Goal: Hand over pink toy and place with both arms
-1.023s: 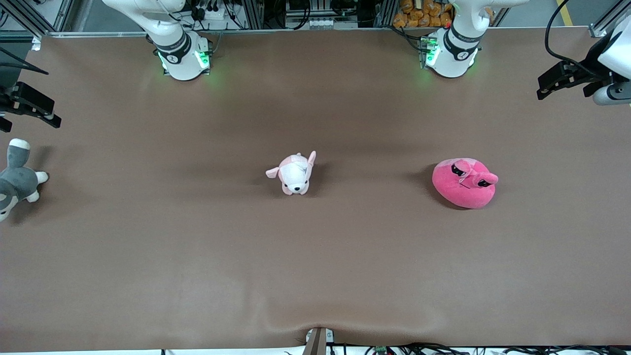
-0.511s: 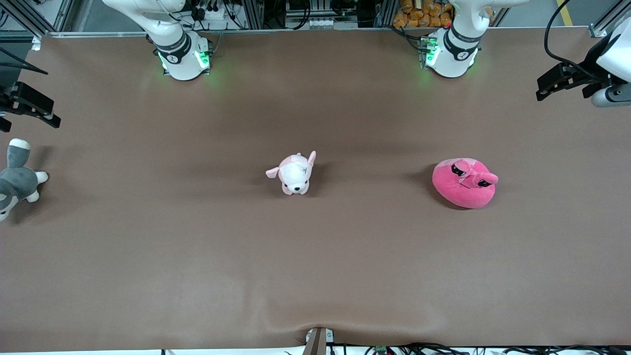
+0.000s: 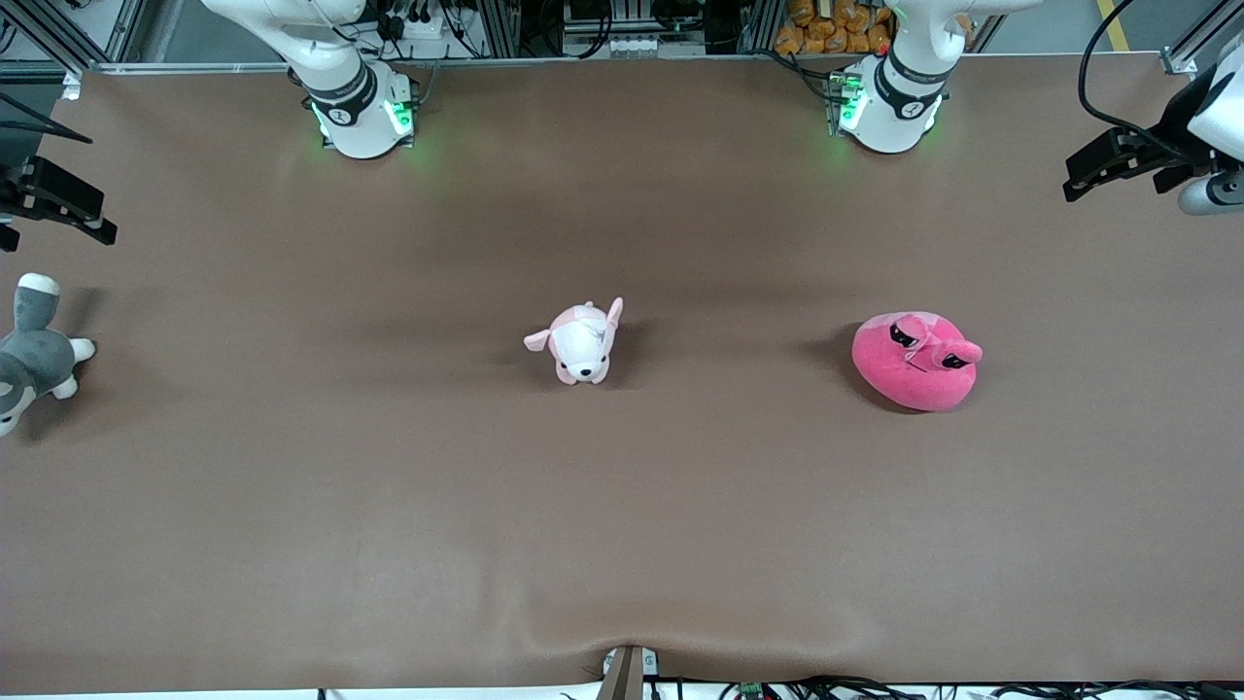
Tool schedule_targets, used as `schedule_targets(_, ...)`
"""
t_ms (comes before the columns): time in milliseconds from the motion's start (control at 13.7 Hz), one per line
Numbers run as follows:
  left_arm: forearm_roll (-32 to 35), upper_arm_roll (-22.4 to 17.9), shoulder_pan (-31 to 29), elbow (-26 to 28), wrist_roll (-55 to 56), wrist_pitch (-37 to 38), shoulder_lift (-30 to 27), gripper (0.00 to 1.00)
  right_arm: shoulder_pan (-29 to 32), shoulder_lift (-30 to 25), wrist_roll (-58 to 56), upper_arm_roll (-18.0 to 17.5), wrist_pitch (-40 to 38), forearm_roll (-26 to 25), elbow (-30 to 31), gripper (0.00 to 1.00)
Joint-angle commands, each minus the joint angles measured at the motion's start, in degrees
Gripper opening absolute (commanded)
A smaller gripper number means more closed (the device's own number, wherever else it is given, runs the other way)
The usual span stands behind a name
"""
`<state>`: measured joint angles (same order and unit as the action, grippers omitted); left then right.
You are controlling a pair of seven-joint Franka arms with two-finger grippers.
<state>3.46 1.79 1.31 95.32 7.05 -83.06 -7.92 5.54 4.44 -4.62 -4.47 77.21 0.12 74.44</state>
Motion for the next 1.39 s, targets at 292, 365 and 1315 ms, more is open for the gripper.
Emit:
schedule_targets(292,-1.6,0.14,-1.22,-1.1,2.26,0.79,1.86,1.0,0.7,-2.51,0.49,-0.71,-0.12,-0.47,2.99,1.0)
schedule_targets(365,-2.57,0.14,-1.92,-1.1,4.62,0.79,2.29,1.0,0.7,-2.51,0.49,-0.71,-0.13,-0.47,2.99,1.0)
schedule_targets(1315,-3.81,0.41,-4.48,9.69,31.51,-5.43,3.09,1.0,0.79,-2.33,0.58,-0.71,-0.21,-0.03,2.9,1.0)
